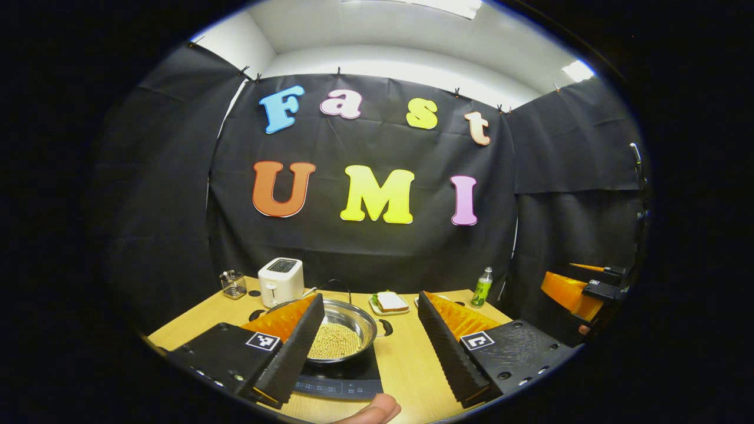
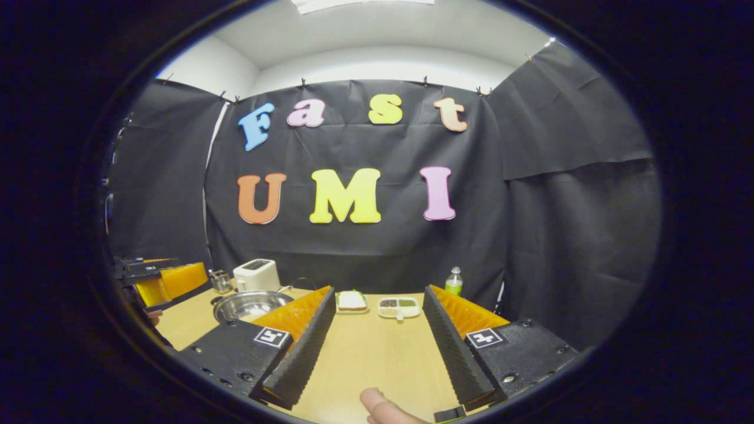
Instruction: First push the handle of the pot to place it horizontally, then grasp the pot with both hands and set it on the induction cooktop.
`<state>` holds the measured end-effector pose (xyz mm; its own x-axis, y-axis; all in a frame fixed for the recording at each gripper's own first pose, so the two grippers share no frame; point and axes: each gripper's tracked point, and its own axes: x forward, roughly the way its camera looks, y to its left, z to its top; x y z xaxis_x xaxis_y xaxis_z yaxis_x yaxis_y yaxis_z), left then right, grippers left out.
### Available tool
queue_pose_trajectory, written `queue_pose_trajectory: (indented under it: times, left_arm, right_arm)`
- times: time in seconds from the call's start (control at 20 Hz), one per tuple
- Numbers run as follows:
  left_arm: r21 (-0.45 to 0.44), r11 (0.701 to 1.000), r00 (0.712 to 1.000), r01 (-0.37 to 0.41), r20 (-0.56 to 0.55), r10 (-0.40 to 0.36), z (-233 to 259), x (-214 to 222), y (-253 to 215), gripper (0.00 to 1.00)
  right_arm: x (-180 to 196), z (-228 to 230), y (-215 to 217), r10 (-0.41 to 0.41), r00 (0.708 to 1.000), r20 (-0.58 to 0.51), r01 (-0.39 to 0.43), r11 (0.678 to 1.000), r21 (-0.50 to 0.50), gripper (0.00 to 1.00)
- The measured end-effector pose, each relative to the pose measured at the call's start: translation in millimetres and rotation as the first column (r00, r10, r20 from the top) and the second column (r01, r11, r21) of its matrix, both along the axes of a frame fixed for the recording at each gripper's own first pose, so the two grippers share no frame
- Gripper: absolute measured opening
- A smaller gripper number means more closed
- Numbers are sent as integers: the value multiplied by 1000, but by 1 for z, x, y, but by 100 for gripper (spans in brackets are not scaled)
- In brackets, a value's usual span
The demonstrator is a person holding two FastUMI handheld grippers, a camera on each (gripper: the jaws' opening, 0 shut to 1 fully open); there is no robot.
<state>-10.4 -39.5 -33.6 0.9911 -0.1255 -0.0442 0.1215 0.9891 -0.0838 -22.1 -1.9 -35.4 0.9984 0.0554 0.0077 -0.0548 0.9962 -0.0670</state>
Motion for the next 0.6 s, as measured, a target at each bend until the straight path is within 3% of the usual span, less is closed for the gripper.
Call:
queue_pose_trajectory:
  times: [0.25,0.6]
  left_arm:
    - [25,1000,999,18,26,-19,11,-14,-11,95]
    - [45,999,998,-24,63,22,26,-34,6,95]
  right_arm:
    - [-18,-1,-22,-20,1000,-12,21,999,40,94]
    - [-27,2,-32,-34,999,-5,34,998,57,94]
